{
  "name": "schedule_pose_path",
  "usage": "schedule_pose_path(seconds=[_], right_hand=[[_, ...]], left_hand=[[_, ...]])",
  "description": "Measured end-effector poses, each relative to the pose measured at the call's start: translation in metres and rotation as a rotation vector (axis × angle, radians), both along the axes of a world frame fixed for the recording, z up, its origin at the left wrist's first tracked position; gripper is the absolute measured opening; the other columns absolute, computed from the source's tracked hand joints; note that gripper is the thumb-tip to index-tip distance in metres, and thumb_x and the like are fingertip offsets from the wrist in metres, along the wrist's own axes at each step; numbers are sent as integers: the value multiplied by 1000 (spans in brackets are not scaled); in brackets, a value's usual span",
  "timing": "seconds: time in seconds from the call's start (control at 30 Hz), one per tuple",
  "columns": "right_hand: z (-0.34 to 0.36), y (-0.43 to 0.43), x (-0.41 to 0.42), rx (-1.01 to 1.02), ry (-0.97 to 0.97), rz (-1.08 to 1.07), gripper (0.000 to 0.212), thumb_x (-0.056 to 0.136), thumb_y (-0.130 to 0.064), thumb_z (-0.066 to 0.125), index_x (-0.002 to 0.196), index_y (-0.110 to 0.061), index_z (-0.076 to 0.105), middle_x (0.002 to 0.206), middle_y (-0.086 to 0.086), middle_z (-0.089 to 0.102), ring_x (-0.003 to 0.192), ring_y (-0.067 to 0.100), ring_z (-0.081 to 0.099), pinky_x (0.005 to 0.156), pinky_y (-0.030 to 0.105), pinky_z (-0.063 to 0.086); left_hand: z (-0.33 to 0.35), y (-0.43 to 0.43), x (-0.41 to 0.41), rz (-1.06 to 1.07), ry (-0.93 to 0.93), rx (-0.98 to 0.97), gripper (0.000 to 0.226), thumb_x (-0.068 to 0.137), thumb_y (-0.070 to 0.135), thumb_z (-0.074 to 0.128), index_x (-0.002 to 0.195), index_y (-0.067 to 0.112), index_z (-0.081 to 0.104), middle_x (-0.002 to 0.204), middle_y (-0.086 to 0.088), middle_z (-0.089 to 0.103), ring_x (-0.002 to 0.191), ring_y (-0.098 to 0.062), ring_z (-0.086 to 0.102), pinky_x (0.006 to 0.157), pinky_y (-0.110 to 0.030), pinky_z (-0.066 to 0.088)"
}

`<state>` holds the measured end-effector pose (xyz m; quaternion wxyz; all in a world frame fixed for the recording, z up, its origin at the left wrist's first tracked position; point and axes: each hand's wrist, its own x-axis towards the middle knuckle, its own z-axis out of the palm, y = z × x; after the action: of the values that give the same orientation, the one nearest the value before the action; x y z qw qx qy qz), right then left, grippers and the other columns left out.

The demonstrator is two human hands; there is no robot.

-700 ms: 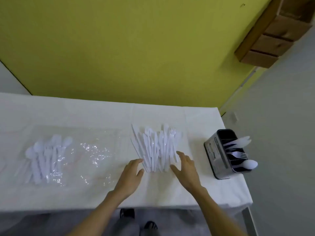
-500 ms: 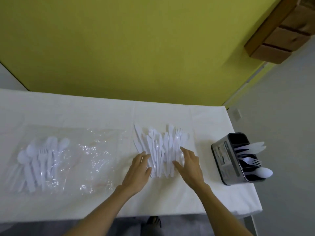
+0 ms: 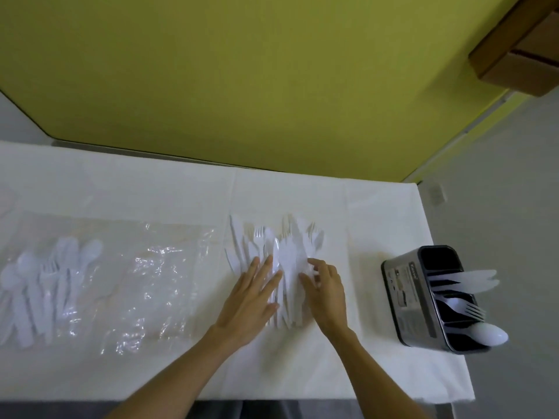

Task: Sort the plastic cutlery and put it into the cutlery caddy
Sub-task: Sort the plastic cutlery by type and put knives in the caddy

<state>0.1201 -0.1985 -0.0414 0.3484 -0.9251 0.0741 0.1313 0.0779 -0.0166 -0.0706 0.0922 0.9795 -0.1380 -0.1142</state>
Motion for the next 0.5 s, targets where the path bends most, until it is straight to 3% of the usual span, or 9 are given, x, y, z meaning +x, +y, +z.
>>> schedule_pose_path(seconds=[0.13,0.27,0.37,0.5], right_hand=[[1,-8,8,100,-9,-161,18,101,-34,45,115,-24,50,104,-9,60,95,13,61,77,23,52],[4,-16,26,138,44,-287,20,95,-23,60,111,-17,48,76,-13,59,71,6,59,60,15,43],[2,-23,33,145,102,-324,21,92,-24,66,108,-17,55,82,-9,62,74,9,59,59,11,38],[-2,-44,29,77,82,-346,13,94,-26,62,100,-15,62,85,-6,63,80,14,60,58,16,38]], left_hand=[[5,-12,2,21,-85,-44,60,96,46,30,149,20,28,161,-8,9,148,-31,7,116,-46,22],[5,-39,12,7,-57,-80,59,97,41,34,151,26,19,161,-1,5,148,-23,-3,117,-48,12],[-2,-46,13,-27,-24,-4,61,94,48,34,151,32,18,161,0,5,148,-24,-6,118,-54,4],[-3,-41,5,-46,-39,10,61,93,49,30,151,31,20,161,-1,9,148,-26,1,114,-53,8]])
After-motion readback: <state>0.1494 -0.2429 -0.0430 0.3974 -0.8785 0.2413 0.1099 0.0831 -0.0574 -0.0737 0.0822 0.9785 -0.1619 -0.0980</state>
